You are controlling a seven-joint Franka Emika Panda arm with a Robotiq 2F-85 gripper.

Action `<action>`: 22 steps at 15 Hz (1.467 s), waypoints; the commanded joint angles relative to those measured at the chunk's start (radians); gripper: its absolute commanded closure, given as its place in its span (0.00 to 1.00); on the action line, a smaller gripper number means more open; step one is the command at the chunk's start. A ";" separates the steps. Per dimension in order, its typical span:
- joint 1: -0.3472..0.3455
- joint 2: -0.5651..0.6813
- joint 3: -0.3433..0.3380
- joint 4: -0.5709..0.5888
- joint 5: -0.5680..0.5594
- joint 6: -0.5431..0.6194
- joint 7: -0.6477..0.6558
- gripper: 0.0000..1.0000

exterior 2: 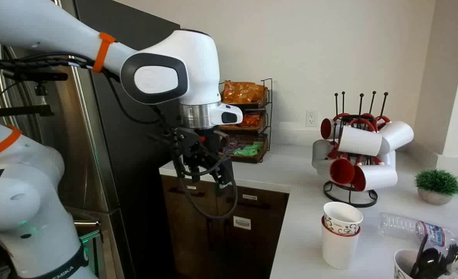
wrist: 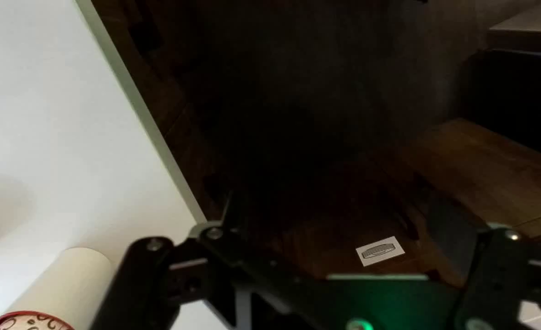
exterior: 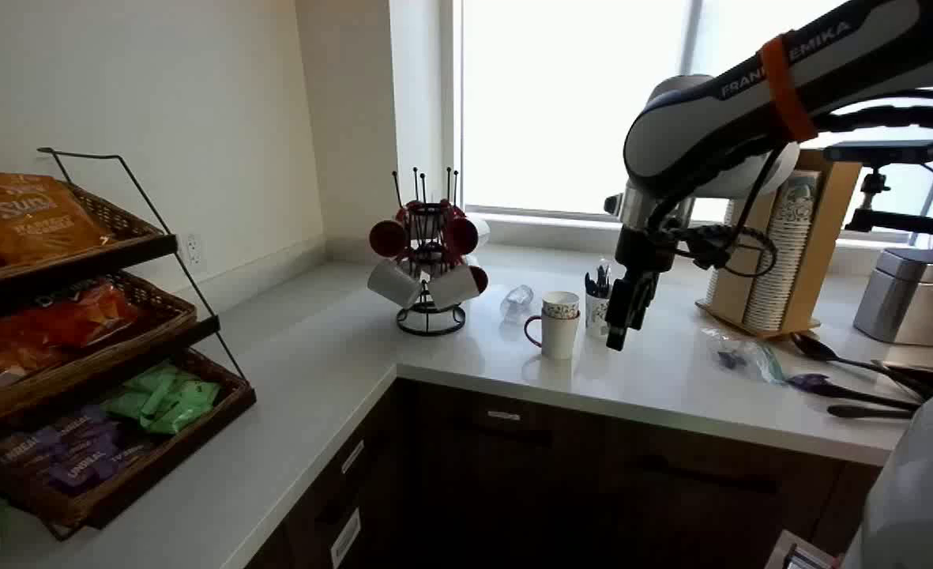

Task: Take one mug from the cup holder and put it on the counter

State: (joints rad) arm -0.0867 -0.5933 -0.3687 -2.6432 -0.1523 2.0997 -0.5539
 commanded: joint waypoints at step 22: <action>-0.111 0.564 0.189 0.588 -0.200 -0.057 0.706 0.00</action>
State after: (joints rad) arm -0.1920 -0.1301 -0.2149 -2.1814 -0.2972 2.0833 -0.0178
